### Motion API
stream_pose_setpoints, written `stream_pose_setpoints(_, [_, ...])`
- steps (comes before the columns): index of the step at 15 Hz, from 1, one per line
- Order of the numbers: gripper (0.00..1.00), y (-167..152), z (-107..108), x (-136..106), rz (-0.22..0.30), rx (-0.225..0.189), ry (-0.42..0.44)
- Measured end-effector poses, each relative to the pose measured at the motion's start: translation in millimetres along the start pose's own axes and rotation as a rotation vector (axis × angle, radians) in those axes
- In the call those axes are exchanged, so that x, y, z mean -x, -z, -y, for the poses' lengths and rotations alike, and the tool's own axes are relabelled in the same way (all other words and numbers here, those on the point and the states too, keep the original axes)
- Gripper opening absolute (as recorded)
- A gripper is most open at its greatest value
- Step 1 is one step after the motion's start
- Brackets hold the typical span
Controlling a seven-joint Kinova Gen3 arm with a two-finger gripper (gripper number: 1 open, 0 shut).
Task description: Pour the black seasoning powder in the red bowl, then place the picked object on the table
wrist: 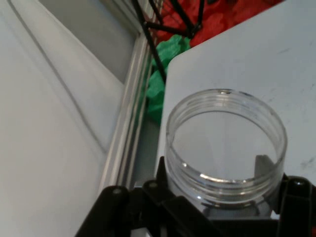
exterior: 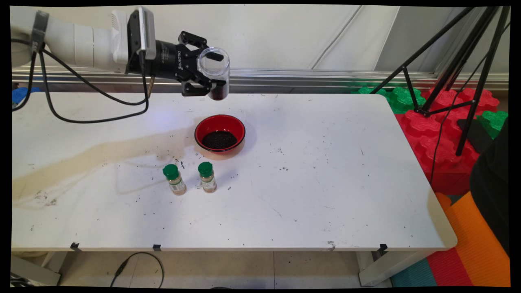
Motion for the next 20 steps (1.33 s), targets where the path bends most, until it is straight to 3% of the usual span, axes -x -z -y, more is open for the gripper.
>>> stream_pose_setpoints(13, [0.00, -5.6, -17.4, -42.3, -0.069, 0.158, 0.337])
stream_pose_setpoints(20, [0.00, -20.5, -48.4, -47.1, -0.113, 0.233, 0.373])
